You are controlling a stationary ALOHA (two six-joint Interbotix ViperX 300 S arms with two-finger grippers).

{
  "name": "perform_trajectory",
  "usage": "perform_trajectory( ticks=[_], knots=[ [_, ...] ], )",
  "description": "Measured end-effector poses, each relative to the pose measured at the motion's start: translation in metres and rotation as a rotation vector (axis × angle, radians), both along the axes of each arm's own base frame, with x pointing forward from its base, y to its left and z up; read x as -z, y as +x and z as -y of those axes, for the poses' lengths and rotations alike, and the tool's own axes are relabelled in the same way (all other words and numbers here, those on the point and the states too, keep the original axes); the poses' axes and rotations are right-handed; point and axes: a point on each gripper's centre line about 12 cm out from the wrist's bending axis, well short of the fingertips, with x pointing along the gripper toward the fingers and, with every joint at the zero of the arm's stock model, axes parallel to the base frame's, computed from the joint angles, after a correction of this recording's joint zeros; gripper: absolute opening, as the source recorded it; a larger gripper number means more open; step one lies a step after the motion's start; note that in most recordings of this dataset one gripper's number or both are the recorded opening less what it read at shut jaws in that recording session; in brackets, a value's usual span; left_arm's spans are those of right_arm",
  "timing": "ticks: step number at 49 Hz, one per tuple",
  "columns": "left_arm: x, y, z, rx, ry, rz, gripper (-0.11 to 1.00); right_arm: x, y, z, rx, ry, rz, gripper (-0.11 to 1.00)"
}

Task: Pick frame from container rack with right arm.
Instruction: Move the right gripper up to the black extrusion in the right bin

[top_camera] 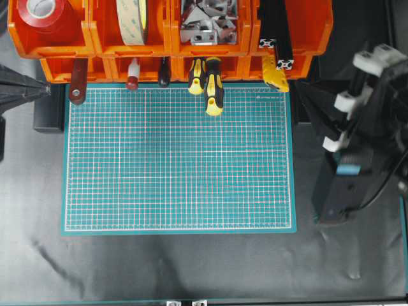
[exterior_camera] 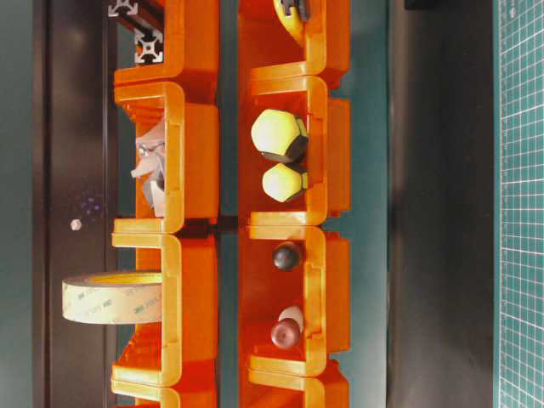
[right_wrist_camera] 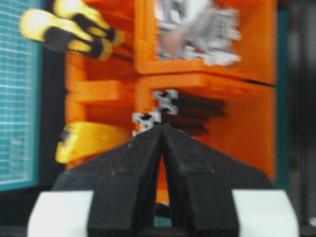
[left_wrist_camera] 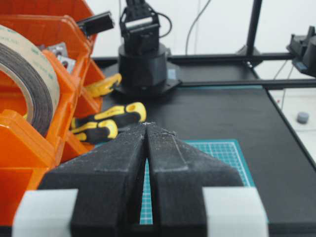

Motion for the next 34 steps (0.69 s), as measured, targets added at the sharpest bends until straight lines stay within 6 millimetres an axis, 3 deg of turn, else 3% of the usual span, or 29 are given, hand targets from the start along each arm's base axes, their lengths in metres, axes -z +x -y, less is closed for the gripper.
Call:
perform_trajectory(
  ticks=[8, 18, 21, 34],
  knots=[
    [0.000, 0.000, 0.000, 0.002, 0.000, 0.000, 0.00, 0.010, 0.000, -0.003, 0.021, -0.067, -0.035, 0.21],
    [0.000, 0.000, 0.002, 0.009, 0.000, 0.000, 0.00, 0.029, 0.002, -0.005, 0.021, -0.113, -0.078, 0.72],
    [0.000, 0.000, 0.002, 0.009, 0.000, -0.002, 0.00, 0.033, 0.004, -0.005, 0.024, -0.133, -0.079, 0.83],
    [0.000, 0.000, 0.002, 0.009, 0.000, -0.002, 0.00, 0.040, 0.012, 0.013, 0.084, -0.212, -0.054, 0.83]
  ],
)
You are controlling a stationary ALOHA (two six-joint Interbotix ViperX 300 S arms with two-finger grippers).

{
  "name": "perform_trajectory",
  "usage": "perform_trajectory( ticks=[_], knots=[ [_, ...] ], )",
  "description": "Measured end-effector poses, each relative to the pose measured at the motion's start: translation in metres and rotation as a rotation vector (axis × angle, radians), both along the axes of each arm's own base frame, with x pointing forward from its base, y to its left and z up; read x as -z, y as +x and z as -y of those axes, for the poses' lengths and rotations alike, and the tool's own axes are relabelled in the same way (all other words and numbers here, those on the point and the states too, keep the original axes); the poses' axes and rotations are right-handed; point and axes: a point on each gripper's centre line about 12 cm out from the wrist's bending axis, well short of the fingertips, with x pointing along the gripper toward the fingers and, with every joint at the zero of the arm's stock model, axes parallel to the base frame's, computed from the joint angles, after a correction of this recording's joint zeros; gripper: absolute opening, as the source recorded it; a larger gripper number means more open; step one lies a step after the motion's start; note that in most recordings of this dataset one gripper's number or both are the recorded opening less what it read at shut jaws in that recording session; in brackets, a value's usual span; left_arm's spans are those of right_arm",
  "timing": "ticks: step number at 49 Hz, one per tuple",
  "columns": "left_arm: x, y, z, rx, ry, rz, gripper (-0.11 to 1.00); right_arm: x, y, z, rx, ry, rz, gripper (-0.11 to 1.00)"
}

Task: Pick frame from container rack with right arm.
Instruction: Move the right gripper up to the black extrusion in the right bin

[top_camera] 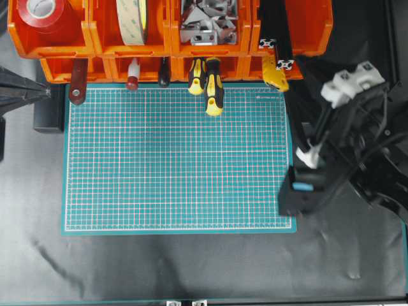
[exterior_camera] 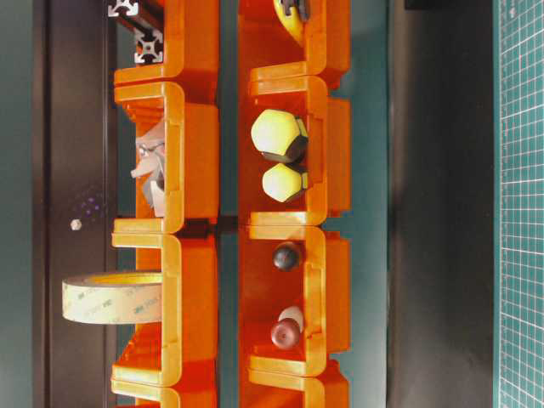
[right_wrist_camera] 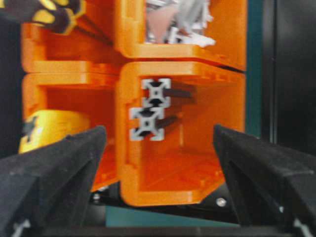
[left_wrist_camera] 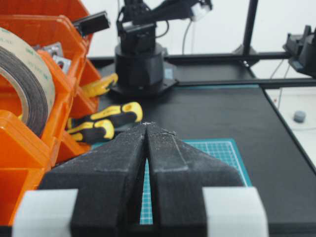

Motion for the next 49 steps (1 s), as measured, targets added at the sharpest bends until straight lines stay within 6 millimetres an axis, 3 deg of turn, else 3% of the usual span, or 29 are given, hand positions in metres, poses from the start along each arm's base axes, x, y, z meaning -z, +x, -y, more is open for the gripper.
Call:
perform_trajectory(
  ticks=[10, 28, 34, 42, 49],
  knots=[
    [0.000, 0.000, 0.001, 0.003, 0.000, 0.002, 0.00, 0.009, 0.006, 0.017, 0.032, 0.009, 0.011, 0.83],
    [0.000, 0.000, 0.001, 0.003, 0.000, 0.000, 0.00, 0.019, 0.008, 0.029, 0.049, 0.014, 0.008, 0.78],
    [0.000, 0.000, 0.001, 0.003, 0.000, 0.000, 0.00, 0.021, 0.010, 0.028, 0.052, 0.012, 0.002, 0.64],
    [0.000, 0.000, 0.001, 0.003, 0.000, 0.002, 0.00, 0.023, 0.010, 0.028, 0.050, 0.009, -0.003, 0.24],
    [-0.001, 0.000, 0.001, 0.003, 0.000, 0.002, 0.00, 0.022, 0.010, 0.024, 0.042, 0.007, -0.002, 0.25]
  ],
)
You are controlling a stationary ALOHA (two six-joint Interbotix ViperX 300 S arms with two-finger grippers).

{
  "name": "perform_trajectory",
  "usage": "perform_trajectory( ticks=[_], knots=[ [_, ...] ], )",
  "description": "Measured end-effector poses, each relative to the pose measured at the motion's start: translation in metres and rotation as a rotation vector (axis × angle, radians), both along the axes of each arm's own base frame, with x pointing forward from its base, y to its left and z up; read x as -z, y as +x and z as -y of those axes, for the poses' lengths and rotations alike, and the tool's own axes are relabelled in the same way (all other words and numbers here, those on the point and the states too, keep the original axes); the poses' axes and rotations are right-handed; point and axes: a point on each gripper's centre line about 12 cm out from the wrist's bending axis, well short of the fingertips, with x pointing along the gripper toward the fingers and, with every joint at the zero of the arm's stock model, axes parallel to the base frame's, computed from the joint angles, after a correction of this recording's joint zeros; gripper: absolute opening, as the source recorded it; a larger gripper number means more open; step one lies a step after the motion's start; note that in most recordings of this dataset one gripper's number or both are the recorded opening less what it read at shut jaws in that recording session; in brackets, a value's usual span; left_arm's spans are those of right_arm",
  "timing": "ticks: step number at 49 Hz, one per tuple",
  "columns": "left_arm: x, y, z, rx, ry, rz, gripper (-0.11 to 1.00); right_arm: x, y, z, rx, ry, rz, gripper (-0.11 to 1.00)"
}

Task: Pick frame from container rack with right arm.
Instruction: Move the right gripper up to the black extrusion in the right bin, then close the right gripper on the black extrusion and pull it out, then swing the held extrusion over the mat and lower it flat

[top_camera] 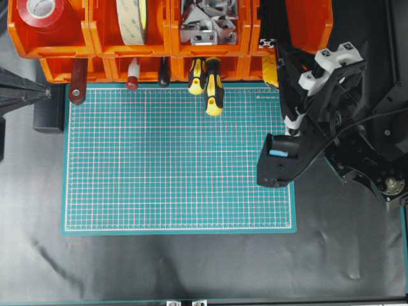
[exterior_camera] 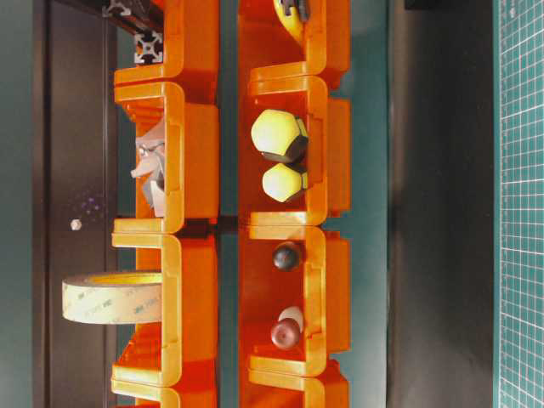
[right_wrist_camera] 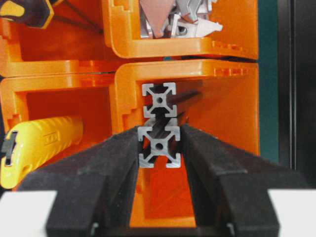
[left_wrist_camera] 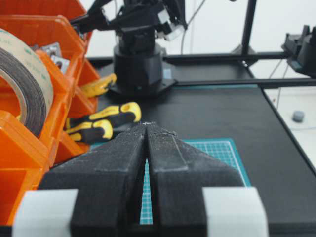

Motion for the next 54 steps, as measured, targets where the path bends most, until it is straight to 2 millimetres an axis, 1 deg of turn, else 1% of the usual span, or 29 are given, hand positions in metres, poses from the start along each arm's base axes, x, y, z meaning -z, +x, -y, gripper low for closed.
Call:
perform_trajectory(
  ticks=[6, 17, 25, 29, 32, 35, 44, 54],
  knots=[
    [0.000, 0.000, 0.000, 0.000, 0.000, 0.000, 0.00, -0.007, -0.002, -0.007, 0.004, -0.004, 0.009, 0.25],
    [0.001, 0.000, 0.000, 0.000, 0.000, -0.002, 0.00, -0.032, -0.010, -0.026, 0.014, -0.062, 0.031, 0.25],
    [0.001, 0.000, 0.000, 0.000, -0.001, -0.002, 0.00, -0.057, -0.013, -0.055, -0.015, -0.137, 0.048, 0.25],
    [0.000, 0.000, 0.000, 0.000, 0.000, 0.000, 0.00, -0.067, -0.012, -0.072, -0.033, -0.167, 0.036, 0.25],
    [0.000, 0.000, 0.000, 0.002, 0.000, 0.000, 0.00, -0.072, -0.009, -0.088, -0.056, -0.186, 0.010, 0.25],
    [0.000, 0.000, 0.000, 0.000, 0.000, 0.000, 0.00, -0.073, -0.003, -0.102, -0.081, -0.199, -0.009, 0.25],
    [0.000, -0.001, 0.000, 0.000, 0.000, 0.003, 0.00, -0.067, 0.016, -0.147, -0.142, -0.207, -0.022, 0.25],
    [-0.002, -0.003, 0.000, 0.002, 0.000, 0.014, 0.00, -0.041, 0.028, -0.186, -0.206, -0.189, -0.077, 0.25]
  ],
)
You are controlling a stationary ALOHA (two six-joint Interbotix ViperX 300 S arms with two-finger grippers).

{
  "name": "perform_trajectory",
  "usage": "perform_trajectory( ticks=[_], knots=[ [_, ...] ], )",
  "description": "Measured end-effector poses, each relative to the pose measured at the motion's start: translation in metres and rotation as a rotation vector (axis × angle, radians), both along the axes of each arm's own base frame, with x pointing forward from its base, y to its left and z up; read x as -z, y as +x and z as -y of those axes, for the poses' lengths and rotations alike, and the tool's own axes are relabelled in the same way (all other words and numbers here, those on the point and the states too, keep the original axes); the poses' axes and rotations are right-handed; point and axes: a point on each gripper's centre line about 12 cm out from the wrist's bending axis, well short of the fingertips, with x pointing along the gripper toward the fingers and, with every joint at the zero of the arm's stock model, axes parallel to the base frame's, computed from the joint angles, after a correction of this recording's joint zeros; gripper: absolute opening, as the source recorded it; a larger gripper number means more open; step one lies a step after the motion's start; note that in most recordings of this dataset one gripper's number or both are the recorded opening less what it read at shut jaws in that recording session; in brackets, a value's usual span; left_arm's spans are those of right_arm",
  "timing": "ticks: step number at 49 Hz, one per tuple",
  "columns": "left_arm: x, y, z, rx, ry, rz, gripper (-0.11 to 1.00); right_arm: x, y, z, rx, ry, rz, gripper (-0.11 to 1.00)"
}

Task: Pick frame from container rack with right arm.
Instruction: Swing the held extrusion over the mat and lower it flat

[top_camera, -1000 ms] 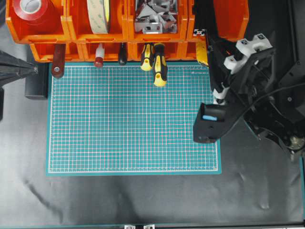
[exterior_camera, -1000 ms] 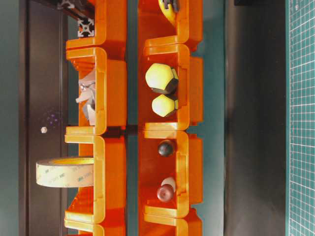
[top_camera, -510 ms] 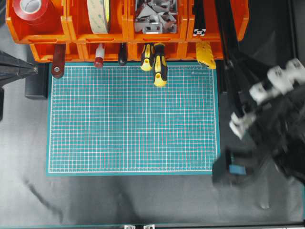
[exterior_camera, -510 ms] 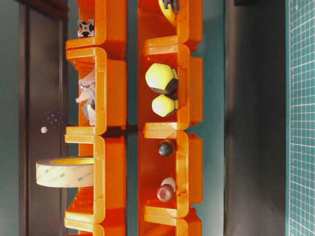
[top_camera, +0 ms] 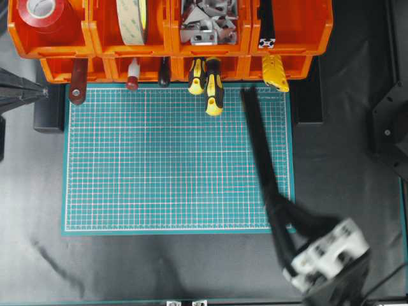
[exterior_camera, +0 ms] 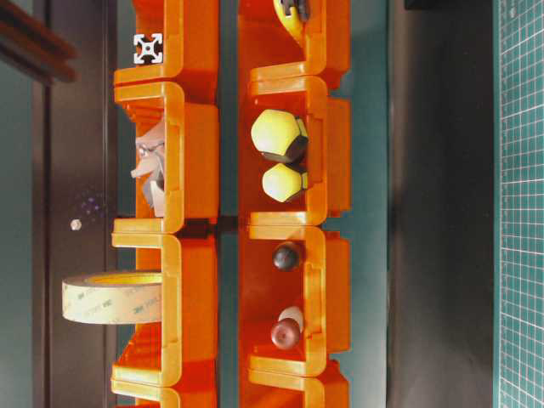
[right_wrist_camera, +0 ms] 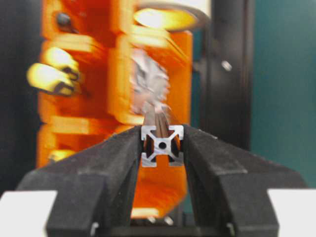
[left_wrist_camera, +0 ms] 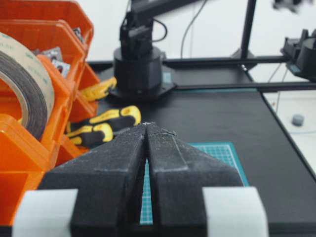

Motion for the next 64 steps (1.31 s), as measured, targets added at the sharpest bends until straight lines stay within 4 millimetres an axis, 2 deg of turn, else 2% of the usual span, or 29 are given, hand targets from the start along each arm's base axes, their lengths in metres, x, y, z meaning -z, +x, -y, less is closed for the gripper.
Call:
perform_trajectory(
  ticks=[11, 18, 24, 32, 46, 51, 64],
  knots=[
    [-0.007, -0.006, 0.001, 0.006, -0.001, 0.035, 0.00, 0.038, 0.007, -0.024, -0.105, 0.057, -0.110, 0.25],
    [-0.015, -0.011, 0.001, 0.009, -0.003, 0.064, 0.00, 0.064, 0.010, -0.029, -0.192, 0.081, -0.161, 0.25],
    [-0.018, -0.012, 0.001, 0.009, -0.004, 0.078, 0.00, 0.089, 0.013, -0.025, -0.246, 0.097, -0.219, 0.25],
    [-0.019, -0.012, 0.001, 0.009, -0.004, 0.078, 0.00, 0.122, 0.023, -0.008, -0.305, 0.121, -0.286, 0.25],
    [-0.019, -0.013, 0.002, 0.012, -0.005, 0.081, 0.00, 0.171, 0.040, 0.040, -0.345, 0.171, -0.382, 0.25],
    [-0.021, -0.014, 0.002, 0.012, -0.004, 0.089, 0.00, 0.178, 0.044, 0.054, -0.332, 0.186, -0.392, 0.25],
    [-0.021, -0.014, 0.002, 0.012, -0.004, 0.089, 0.00, 0.180, 0.061, 0.081, -0.279, 0.216, -0.383, 0.25]
  ],
)
